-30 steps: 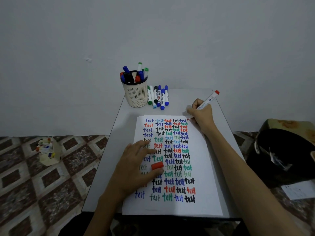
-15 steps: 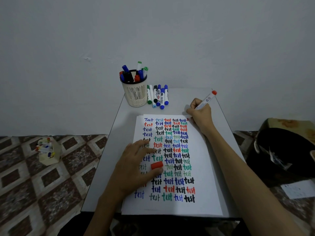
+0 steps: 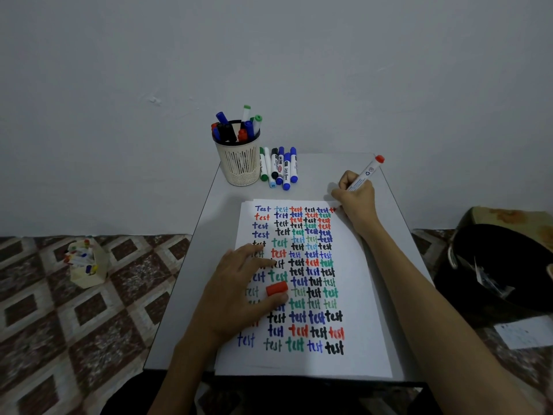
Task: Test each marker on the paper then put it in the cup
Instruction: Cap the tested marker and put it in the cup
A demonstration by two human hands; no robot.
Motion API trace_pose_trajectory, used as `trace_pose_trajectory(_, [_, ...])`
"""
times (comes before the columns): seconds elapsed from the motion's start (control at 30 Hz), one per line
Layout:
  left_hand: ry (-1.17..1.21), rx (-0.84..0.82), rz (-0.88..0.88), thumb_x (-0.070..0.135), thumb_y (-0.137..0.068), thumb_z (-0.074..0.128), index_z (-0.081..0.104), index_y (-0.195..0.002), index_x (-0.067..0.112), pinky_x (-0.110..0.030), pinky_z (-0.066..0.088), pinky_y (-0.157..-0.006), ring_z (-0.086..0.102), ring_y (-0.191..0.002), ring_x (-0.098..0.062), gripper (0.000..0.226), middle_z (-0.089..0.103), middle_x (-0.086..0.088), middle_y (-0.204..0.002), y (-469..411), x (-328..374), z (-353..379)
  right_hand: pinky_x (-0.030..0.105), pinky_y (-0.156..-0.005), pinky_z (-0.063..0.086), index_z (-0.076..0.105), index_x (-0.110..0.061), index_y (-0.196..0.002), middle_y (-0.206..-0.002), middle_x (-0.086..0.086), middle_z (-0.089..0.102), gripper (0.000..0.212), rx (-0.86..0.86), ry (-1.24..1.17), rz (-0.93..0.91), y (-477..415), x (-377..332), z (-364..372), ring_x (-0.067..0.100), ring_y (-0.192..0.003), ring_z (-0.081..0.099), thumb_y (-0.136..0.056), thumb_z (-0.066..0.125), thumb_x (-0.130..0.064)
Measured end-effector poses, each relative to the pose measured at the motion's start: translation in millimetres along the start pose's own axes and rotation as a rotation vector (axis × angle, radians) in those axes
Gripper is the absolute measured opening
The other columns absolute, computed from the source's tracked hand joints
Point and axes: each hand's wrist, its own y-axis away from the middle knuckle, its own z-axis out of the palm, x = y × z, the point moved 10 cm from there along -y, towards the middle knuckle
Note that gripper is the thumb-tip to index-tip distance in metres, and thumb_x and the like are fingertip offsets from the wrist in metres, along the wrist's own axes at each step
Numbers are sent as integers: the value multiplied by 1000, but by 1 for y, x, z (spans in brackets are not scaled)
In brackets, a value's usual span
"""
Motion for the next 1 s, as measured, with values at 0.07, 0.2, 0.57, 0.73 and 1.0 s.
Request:
trace_pose_trajectory(0.07, [-11,-2,0,77,-70,54,51,-122,37,-37,36,-104,31,-130,-6,65,36,16,-140,0,0,0,32,-62,49,39,-15,-62,-62,3,43,36,-5,2,-5,-1,0,-1,22,-63,48,-79,59,10])
trace_pose_trajectory(0.2, [-14,-4,-1,77,-70,54,51,-121,37,-35,34,-104,31,-130,-6,65,36,17,-140,0,-1,0,35,-68,52,40,-15,-61,-64,5,45,36,-16,24,12,-1,2,0,24,-67,51,-81,61,7])
trace_pose_trajectory(0.57, [-23,-2,7,77,-69,54,50,-121,37,-26,32,-97,31,-128,-2,65,36,18,-139,0,2,-1,22,-62,45,38,-15,-62,-62,1,42,38,35,10,-1,1,-2,-5,13,-61,45,-82,56,11])
trace_pose_trajectory(0.73, [-16,1,6,78,-69,54,50,-121,39,-28,32,-99,31,-129,-4,65,36,18,-139,0,1,0,17,-54,46,38,-15,-61,-61,1,42,38,42,-17,-2,1,-3,-8,12,-56,44,-82,58,11])
trace_pose_trajectory(1.0, [-21,10,7,77,-69,54,50,-121,38,-28,31,-100,31,-129,-4,66,35,19,-140,0,1,-1,8,-53,40,37,-17,-63,-62,0,39,39,93,-24,-17,2,-5,-11,5,-55,41,-84,54,10])
